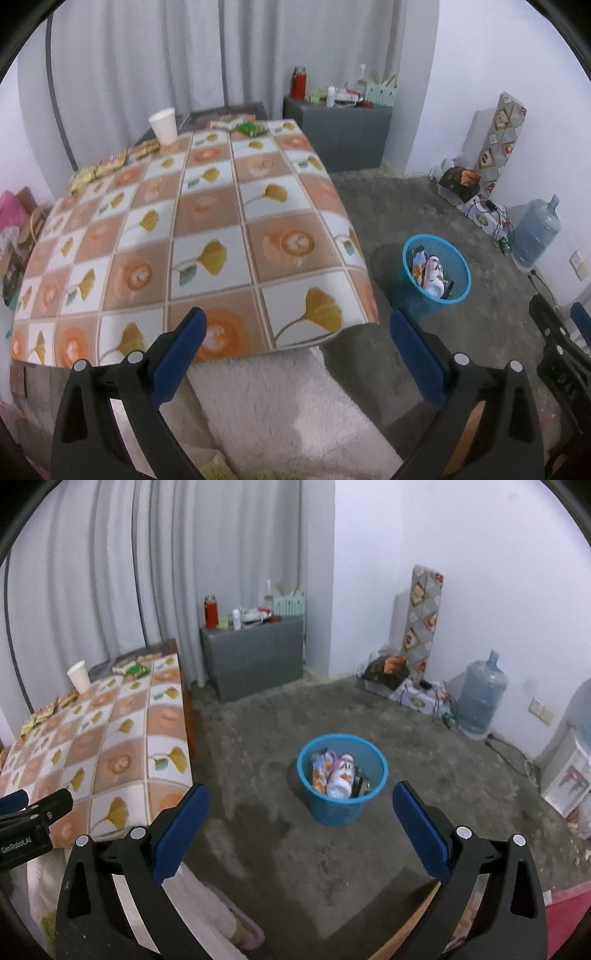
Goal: Collect trash
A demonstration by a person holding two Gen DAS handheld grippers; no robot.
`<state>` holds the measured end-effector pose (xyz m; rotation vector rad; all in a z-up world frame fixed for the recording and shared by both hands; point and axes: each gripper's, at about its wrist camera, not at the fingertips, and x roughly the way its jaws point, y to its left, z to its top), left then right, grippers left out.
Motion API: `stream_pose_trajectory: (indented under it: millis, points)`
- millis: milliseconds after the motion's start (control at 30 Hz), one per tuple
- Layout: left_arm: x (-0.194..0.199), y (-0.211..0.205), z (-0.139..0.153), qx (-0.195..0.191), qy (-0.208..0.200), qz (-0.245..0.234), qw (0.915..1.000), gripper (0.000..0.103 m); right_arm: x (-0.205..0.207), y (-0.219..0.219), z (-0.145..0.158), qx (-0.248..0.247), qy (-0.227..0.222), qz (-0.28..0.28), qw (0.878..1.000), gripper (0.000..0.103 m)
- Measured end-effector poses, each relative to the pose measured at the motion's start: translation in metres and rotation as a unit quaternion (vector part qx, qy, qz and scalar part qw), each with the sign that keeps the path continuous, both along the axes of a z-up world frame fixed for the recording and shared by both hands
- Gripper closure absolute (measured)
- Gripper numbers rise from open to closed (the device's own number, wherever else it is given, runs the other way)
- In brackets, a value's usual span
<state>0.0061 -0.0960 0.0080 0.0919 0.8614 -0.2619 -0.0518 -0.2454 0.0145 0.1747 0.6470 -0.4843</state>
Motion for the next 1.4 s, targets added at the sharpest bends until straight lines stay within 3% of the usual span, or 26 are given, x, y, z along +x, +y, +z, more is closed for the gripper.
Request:
stream_pose_trajectory:
  millis: [367,1400]
  points:
    - [-0.001,0.012,-0.002,-0.003,0.016,0.019,0.9997,0.006,0.008,0.009,-0.004,-0.014,0.035,0.028,0.999,0.008]
    - [-0.002,0.023,0.003,-0.007,0.010,0.037,0.9993,0.006,0.010,0.014,-0.002,-0.020,0.036,0.029,0.999,0.008]
